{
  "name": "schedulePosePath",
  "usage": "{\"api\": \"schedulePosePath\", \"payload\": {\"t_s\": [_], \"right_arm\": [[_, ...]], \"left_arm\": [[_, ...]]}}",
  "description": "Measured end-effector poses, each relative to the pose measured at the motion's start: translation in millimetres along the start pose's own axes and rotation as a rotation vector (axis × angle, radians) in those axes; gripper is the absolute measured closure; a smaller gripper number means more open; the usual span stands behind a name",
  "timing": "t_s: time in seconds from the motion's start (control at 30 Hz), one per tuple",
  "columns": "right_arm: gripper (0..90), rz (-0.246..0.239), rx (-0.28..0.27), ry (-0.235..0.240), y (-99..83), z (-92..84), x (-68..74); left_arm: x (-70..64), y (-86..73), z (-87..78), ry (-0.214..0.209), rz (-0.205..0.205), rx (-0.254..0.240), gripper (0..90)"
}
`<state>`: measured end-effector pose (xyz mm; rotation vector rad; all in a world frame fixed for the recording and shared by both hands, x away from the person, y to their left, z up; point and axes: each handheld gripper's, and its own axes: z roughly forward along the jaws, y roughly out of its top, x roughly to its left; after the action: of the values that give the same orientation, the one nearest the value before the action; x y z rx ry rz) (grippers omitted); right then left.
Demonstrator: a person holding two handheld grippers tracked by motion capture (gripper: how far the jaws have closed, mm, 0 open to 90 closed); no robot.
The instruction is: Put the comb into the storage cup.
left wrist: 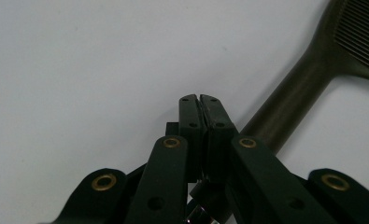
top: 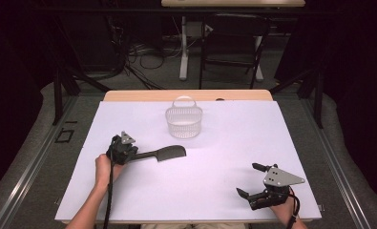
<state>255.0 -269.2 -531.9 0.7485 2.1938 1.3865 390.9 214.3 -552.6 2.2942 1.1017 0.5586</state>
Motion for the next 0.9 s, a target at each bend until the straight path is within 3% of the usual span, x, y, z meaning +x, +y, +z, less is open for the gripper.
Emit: {"api": "schedulePosePath", "payload": {"t_s": [0.9], "right_arm": [[0.0,-0.001,0.007,0.004,0.2,0.6,-0.2]], "left_arm": [[-8.3,-3.3,-10.0,-0.046,0.023,0.027,86.7]]}}
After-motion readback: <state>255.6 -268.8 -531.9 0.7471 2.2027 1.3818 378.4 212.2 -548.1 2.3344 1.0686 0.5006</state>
